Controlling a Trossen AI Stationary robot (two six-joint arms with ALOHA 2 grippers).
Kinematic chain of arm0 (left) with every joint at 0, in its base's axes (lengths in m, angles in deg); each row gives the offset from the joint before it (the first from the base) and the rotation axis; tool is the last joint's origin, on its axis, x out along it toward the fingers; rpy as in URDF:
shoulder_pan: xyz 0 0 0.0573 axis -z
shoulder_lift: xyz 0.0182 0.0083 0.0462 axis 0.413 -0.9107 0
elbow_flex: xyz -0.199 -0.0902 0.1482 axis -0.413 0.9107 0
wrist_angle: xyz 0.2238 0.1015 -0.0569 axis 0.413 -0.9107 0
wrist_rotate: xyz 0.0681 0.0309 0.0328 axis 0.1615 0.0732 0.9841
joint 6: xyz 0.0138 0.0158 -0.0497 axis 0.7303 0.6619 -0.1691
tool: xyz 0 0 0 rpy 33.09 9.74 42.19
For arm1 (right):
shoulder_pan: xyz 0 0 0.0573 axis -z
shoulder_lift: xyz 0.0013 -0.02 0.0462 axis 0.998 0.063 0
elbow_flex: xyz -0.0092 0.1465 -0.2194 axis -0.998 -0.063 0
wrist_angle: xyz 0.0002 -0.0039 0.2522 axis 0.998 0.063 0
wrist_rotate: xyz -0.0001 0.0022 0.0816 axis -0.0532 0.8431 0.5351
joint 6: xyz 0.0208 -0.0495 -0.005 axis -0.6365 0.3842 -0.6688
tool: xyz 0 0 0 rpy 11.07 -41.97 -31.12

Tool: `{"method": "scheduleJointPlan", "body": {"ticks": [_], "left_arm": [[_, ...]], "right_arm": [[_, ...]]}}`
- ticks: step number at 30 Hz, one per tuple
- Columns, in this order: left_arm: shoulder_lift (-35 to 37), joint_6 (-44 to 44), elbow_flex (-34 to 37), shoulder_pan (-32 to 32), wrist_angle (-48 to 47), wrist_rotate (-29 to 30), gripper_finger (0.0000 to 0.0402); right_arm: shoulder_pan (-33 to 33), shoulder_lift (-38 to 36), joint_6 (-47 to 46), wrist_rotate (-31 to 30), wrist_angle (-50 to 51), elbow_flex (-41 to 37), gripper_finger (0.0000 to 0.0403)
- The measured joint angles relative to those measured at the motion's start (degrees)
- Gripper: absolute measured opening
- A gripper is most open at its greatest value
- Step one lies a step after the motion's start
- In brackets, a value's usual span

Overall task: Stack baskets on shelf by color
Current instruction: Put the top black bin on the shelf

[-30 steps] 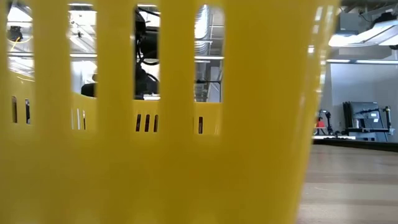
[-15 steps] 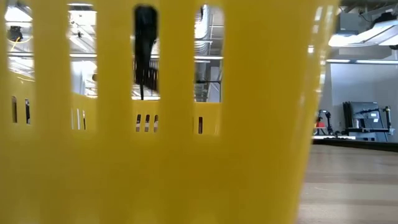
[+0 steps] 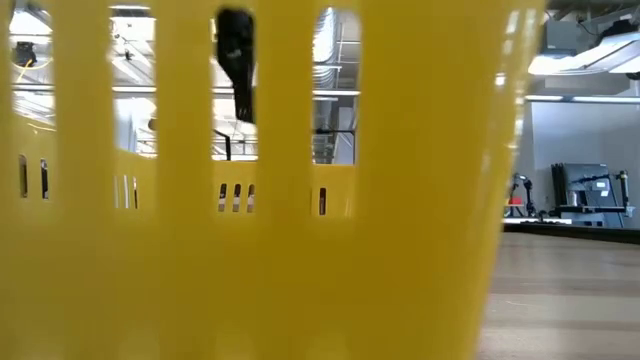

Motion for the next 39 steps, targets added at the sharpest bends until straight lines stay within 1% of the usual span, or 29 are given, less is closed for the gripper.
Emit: {"method": "scheduleJointPlan", "body": {"ticks": [3, 7, 11, 15, 19, 24, 30, 34, 39], "left_arm": [[0.1, 0.7, 1.9, -3.6, -0.4, -2.6, 0.0000], [0.1, 2.1, 2.6, -7.1, 1.1, -3.9, 0.0000], [0.0, 3.8, 2.7, -8.5, 6.6, -4.3, 0.0000], [0.0, 4.6, 2.7, -10.2, 7.3, -6.1, 0.0000], [-1.2, 5.6, 2.7, -10.8, 6.6, -6.7, 0.0000], [-4.8, 6.3, 2.7, -11.0, 5.5, -8.1, 0.0000], [-10.5, 9.2, 2.7, -11.3, 5.6, -11.7, 0.0000], [-13.2, 10.3, 2.7, -11.6, 6.0, -15.3, 0.0000], [-14.0, 11.6, 2.7, -11.5, 6.8, -15.5, 0.0000]], "right_arm": [[0.0, -1.0, 0.0, -0.1, 0.0, 0.0, 0.0004], [0.0, -2.4, -0.3, -0.1, 0.0, 0.0, 0.0007], [0.0, -3.8, -0.3, -0.1, 0.0, 0.0, 0.0005], [0.0, -4.6, -0.7, -0.1, 0.0, 0.0, 0.0004], [0.0, -5.1, -1.4, -0.1, 0.0, 0.0, 0.0006], [-0.1, -5.2, -1.4, -0.1, 0.0, 0.0, 0.0007], [-0.1, -4.9, -1.4, 0.0, 0.0, 0.0, 0.0007], [-0.1, -5.0, -1.4, 0.0, 0.0, 0.0, 0.0007], [-0.1, -4.9, -1.4, 0.0, 0.0, 0.0, 0.0008]]}}
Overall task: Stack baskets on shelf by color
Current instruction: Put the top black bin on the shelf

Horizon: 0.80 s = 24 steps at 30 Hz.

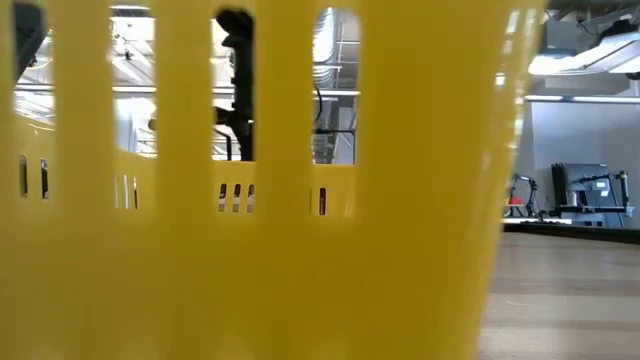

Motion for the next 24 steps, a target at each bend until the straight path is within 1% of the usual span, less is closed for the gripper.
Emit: {"method": "scheduleJointPlan", "body": {"ticks": [6, 10, 14, 20, 24], "left_arm": [[0.8, 0.4, 0.0, -1.1, -3.3, 0.0, 0.0000], [0.7, 1.0, 0.0, -0.7, -5.6, 2.4, 0.0000], [0.7, 0.1, 0.0, -0.7, -4.9, 2.5, 0.0000], [0.1, -0.1, 0.0, -1.3, -0.9, 3.0, 0.0000], [0.0, 0.0, 0.0, -1.9, -1.0, 2.9, 0.0000]], "right_arm": [[0.0, 0.0, 0.0, 0.1, 0.0, 0.0, 0.0008], [0.0, 0.0, 0.0, 0.1, 0.0, 0.0, 0.0008], [0.0, 0.0, 0.0, 0.1, 0.0, 0.0, 0.0008], [0.0, 0.0, 0.0, 0.2, 0.0, 0.0, 0.0008], [0.0, 0.0, 0.0, 0.2, 0.0, 0.0, 0.0008]]}}
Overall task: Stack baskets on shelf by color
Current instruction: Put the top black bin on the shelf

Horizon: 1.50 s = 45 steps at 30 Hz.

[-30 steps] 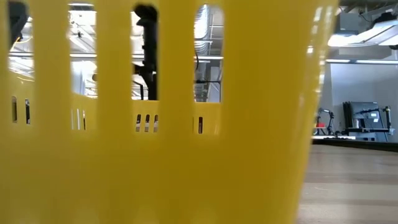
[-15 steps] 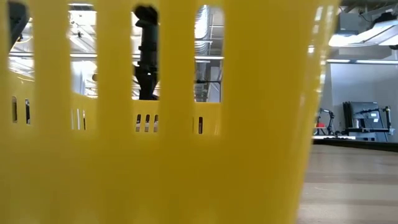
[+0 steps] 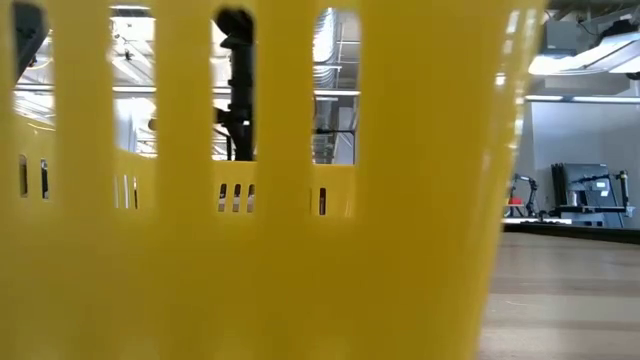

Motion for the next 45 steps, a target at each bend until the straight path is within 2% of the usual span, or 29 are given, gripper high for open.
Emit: {"method": "scheduleJointPlan", "body": {"ticks": [12, 21, 32, 45], "left_arm": [[0.0, 0.6, 0.0, -0.3, -0.3, 1.3, 0.0000], [0.0, 1.3, 0.0, -0.3, 2.9, 1.5, 0.0000], [-4.0, 3.3, -0.2, 0.0, 2.3, 2.4, 0.0000], [-4.3, 5.3, -2.3, 1.0, 0.8, 3.2, 0.0003]], "right_arm": [[0.0, 0.0, 0.0, 0.0, 0.0, 0.0, 0.0008], [0.0, 0.0, 0.0, 0.0, 0.0, 0.0, 0.0008], [0.0, 0.0, 0.0, 0.0, 0.0, 0.0, 0.0008], [0.0, 0.3, 0.0, 0.0, 0.0, 0.0, 0.0008]]}}
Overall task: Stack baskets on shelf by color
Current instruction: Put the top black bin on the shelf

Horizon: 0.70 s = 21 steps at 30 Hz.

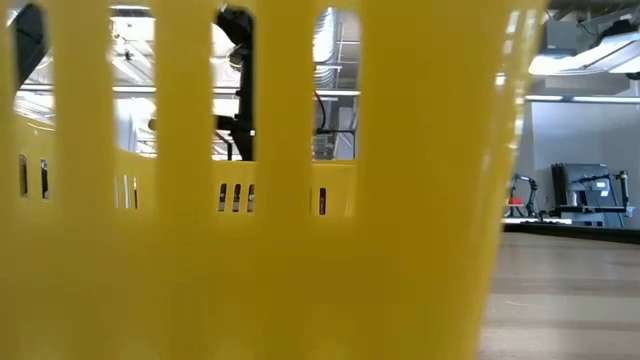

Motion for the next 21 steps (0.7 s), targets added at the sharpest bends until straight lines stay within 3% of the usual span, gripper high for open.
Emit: {"method": "scheduleJointPlan", "body": {"ticks": [14, 21], "left_arm": [[0.5, 3.5, -0.2, 0.3, -4.2, 1.2, 0.0098], [5.7, 2.1, -0.2, 1.3, -4.2, 3.0, 0.0135]], "right_arm": [[0.0, 0.0, 0.2, 0.0, 0.0, 0.0, 0.0008], [0.0, 0.0, 0.2, 0.0, 0.0, 0.0, 0.0008]]}}
